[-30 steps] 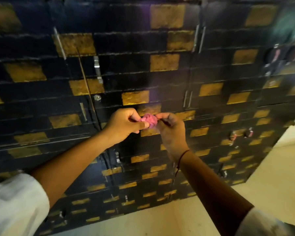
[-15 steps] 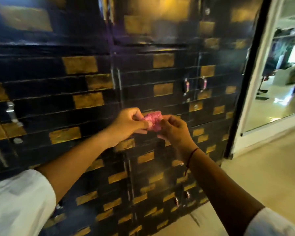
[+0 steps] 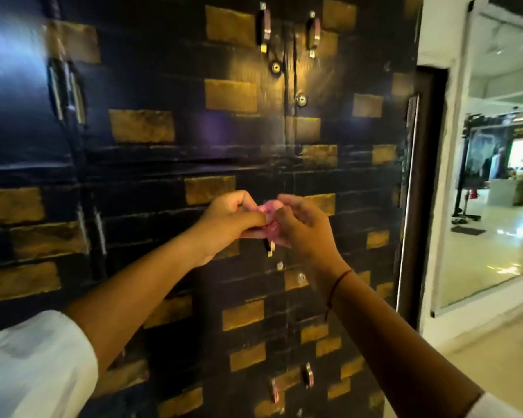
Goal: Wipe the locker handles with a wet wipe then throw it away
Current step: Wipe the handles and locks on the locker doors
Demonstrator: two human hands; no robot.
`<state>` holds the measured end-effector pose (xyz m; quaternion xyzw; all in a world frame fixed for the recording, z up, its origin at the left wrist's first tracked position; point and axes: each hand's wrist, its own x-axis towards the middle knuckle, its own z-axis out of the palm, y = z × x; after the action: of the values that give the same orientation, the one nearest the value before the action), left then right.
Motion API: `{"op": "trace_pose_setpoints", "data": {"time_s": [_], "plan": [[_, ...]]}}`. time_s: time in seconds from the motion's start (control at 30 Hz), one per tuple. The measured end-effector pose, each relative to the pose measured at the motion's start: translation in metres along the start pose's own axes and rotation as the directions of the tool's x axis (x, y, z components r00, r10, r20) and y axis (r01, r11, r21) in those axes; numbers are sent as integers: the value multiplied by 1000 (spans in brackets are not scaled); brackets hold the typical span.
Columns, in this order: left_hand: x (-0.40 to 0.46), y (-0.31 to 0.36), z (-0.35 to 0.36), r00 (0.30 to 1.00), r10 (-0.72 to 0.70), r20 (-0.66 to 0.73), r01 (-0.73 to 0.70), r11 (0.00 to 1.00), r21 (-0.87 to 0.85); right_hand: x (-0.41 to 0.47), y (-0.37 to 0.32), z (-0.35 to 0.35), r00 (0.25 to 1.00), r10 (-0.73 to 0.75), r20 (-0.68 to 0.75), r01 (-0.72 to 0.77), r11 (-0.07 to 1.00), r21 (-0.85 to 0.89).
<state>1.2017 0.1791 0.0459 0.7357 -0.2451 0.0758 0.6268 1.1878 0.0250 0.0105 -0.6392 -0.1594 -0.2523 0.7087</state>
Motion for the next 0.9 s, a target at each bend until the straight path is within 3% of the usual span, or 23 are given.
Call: {"op": "trace_pose_setpoints", "data": {"time_s": [0.23,0.3,0.33,0.4,0.47,0.53,0.6,0.67,0.8,0.9], "plan": [[107,39,-20,952,307,-6,-299,931,211,129,-17,-8,990,-138,20,137,989,49],[132,58,-31,879,476,-41,-424,816,394,161,-36,-4,975,-220,10,219,974,50],[146,68,-37,823,567,-36,-459,701,546,178,-47,-2,963,-271,6,270,962,48],[171,88,-46,713,701,33,-388,354,851,213,-70,4,936,-351,-37,352,935,36],[190,109,-50,649,755,95,-184,35,982,248,-93,11,889,-454,-69,452,891,-33],[210,127,-51,634,762,129,-45,-131,990,282,-114,18,807,-583,-96,561,807,-186],[229,141,-55,623,769,147,43,-221,974,313,-132,25,734,-672,-101,616,721,-317],[243,152,-60,625,767,144,121,-278,953,334,-150,31,725,-682,-96,616,705,-352],[263,163,-73,660,744,108,195,-309,931,352,-174,39,805,-593,-1,585,794,-165],[272,165,-78,669,737,97,228,-328,917,357,-176,41,815,-576,63,579,814,-41]]}}
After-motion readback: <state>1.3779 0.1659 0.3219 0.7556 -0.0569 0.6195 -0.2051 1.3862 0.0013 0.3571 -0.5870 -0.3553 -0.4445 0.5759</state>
